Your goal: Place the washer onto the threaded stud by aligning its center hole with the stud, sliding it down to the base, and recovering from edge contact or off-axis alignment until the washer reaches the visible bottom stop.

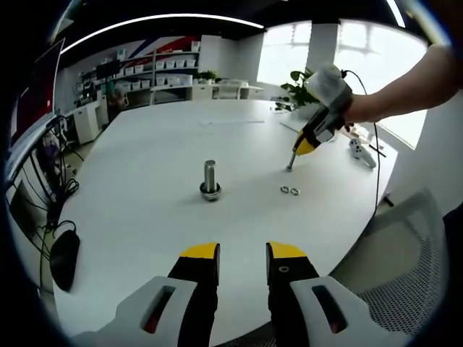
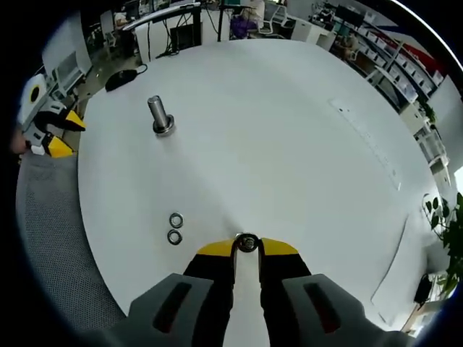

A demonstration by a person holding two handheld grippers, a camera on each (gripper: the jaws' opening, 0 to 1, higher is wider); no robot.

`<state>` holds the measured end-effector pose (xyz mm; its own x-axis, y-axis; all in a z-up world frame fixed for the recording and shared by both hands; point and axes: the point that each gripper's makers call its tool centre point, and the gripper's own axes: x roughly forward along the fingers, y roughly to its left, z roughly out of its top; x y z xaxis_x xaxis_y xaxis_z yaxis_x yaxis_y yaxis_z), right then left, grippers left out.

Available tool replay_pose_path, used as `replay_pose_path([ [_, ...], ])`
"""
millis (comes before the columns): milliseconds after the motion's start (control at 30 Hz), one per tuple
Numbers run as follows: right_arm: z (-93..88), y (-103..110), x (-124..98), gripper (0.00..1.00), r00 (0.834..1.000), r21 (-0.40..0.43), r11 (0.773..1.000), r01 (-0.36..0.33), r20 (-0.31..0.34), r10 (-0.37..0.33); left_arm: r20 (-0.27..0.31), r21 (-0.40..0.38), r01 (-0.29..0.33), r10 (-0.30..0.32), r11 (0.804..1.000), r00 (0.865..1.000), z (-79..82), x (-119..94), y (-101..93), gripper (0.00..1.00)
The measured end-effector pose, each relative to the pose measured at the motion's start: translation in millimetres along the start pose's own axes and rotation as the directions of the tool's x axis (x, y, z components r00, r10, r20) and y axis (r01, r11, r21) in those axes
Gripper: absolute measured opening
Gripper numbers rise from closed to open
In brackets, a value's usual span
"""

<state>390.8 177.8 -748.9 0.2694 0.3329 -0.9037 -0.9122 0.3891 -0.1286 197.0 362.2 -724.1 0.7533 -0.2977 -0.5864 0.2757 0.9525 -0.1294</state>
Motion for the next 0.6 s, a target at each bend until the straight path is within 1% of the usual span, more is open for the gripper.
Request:
replay_pose_path([
  [100,-1.2,0,5,0.14,1.0,0.005,1.0,-0.007,-0.012,0.008,0.0,0.0,-0.001,0.001,1.0,1.0,0.0,0,0.0,0.23],
  [200,-4.1,2,12,0.14,0.999,0.007,1.0,-0.019,-0.039,0.019,0.0,0.0,-0.001,0.001,1.0,1.0,0.1,0,0.2,0.23],
  [433,-11.1,1,27,0.14,0.997,0.019,0.999,-0.035,-0.065,0.037,-0.003,-0.001,-0.003,0.003,1.0,1.0,-0.6,0,0.8,0.23],
  [600,-15.2,2,32,0.14,0.996,0.03,0.999,-0.044,-0.077,0.046,-0.004,0.0,-0.005,0.005,1.0,1.0,-0.9,0,1.0,0.23],
])
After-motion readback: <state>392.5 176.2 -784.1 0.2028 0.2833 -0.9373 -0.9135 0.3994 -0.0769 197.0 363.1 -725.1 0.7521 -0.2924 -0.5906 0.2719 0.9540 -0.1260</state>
